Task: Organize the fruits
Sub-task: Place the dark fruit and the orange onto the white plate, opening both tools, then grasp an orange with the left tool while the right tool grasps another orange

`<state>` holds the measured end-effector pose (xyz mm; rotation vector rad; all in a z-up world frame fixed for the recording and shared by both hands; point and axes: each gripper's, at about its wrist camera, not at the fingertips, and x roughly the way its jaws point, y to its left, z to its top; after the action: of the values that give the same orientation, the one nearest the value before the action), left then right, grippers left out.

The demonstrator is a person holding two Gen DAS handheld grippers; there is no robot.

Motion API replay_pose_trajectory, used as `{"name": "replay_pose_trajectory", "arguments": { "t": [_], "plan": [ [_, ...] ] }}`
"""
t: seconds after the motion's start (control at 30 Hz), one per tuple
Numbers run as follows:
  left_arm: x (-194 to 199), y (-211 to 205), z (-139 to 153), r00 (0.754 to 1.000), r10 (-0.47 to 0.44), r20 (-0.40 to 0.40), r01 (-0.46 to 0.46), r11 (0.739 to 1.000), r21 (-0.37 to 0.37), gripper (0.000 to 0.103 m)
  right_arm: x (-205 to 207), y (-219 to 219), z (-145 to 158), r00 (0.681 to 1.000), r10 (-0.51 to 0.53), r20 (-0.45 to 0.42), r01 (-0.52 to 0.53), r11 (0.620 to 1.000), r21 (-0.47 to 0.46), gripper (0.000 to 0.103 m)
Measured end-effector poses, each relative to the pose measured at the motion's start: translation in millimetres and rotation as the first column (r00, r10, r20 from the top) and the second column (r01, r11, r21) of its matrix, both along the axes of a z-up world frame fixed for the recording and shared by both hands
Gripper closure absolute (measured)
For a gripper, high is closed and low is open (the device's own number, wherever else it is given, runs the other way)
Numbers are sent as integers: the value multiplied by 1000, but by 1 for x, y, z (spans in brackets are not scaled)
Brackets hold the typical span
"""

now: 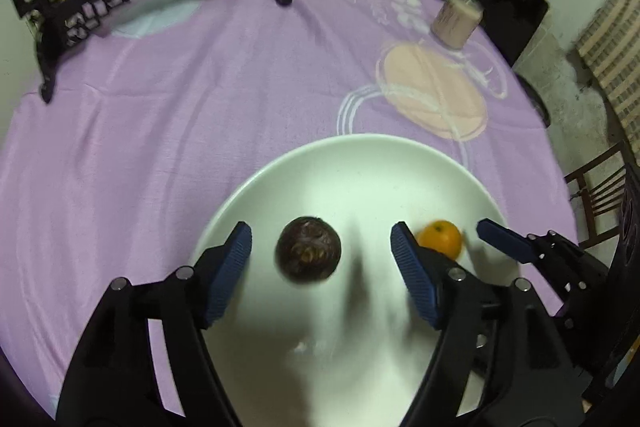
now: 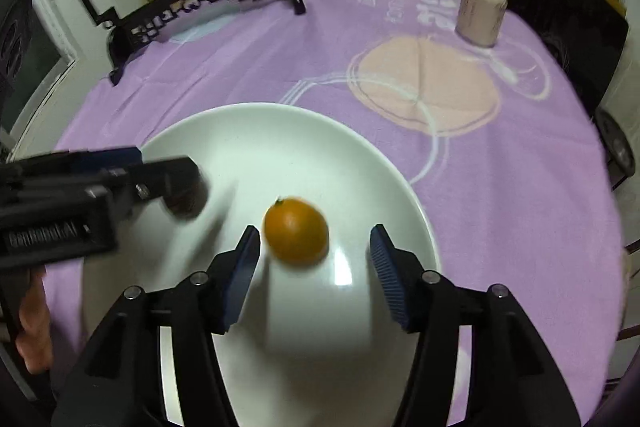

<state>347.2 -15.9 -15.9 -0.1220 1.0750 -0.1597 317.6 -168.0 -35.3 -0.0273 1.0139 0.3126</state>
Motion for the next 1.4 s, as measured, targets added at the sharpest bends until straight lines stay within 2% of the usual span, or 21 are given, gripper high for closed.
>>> {"name": "replay_pose_trajectory", "arguments": {
  "t": [0.07,0.13,0.2,0.3,0.43,0.57,0.67,0.77,0.87,0.97,1.07,1.17,1.23,1.27,1.3,1.4],
  "plan": [
    [-32,13,17,999,6,49,-5,1000,-17,27,-30,-4,16,999,1,33,0,1000,-19,44],
    [-77,28,30,994,27,110,-25,999,-25,13,-76,-11,31,996,-2,87,3,1000,-7,42],
    [-121,38,34,986,43,164,-39,999,-28,11,-128,-19,36,991,-15,132,10,999,39,42],
    [-185,46,22,974,59,217,-59,998,-5,11,-184,-24,28,984,-56,166,41,995,92,42],
    [-238,51,3,974,69,214,-72,997,6,11,-216,-22,25,980,-92,174,79,994,79,42],
    [-261,46,-4,974,49,220,-62,997,50,11,-235,-19,31,978,-69,197,62,997,43,42],
    [-268,45,-9,977,41,211,-52,997,50,11,-244,-18,28,981,-63,185,56,998,43,42],
    [-274,44,-12,979,26,201,-37,998,50,11,-256,-15,21,986,-54,157,47,998,43,42],
    [-281,42,-13,978,10,206,-26,997,74,11,-275,-4,9,992,19,125,-23,999,35,42],
    [-286,44,-17,980,7,201,-24,996,81,11,-283,4,-7,996,47,76,-49,999,23,42],
    [-287,46,-23,983,6,181,-21,997,77,11,-279,5,-23,998,54,23,-56,996,63,42],
    [-287,46,-27,986,6,168,-21,996,85,11,-275,6,-30,998,60,11,-61,994,92,42],
    [-288,47,-29,987,13,159,-27,996,89,11,-271,4,-38,997,77,-14,-74,989,129,54],
    [-288,47,-31,988,15,153,-29,995,90,11,-271,3,-39,997,81,-13,-78,986,146,57],
    [-287,47,-32,989,18,148,-32,995,90,11,-272,1,-38,997,80,-7,-78,984,157,67],
    [-285,45,-36,991,23,129,-35,995,93,11,-278,-9,-29,999,47,23,-50,984,172,67]
  ]
}}
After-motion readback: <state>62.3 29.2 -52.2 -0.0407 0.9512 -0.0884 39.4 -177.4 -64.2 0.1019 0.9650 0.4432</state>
